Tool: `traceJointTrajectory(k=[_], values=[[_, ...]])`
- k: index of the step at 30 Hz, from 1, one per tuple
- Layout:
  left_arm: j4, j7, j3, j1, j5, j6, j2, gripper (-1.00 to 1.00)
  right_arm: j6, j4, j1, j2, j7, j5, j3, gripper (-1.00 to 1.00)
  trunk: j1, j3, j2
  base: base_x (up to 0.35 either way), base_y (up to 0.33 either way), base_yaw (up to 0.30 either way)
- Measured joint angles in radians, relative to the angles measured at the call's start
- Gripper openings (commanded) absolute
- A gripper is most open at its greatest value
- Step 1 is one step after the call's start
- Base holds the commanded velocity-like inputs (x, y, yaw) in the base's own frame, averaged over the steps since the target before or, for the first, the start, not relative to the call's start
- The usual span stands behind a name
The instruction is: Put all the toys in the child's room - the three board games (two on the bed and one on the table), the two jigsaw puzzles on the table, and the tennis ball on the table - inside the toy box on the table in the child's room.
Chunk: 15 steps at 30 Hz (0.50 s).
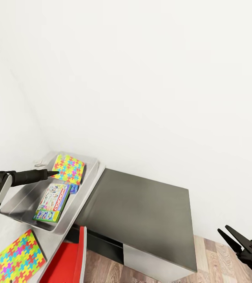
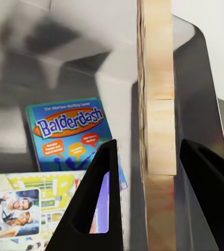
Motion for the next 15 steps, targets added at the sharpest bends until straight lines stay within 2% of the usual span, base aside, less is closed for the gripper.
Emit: traceJointTrajectory(k=[8, 15], values=[[-0.001, 0.034, 0.000, -0.001, 0.000, -0.001, -0.009, -1.00, 0.000, 0.000, 0.000, 0.000, 0.000, 0.000, 0.000, 1.00, 0.000, -0.013, 0.000, 0.000, 0.000, 0.000], [-0.002, 0.091, 0.000, -0.011, 0.006, -0.001, -0.017, -1.00, 0.000, 0.000, 0.000, 0.000, 0.000, 0.000, 0.000, 1.00, 0.000, -0.025, 0.000, 0.000, 0.000, 0.000]])
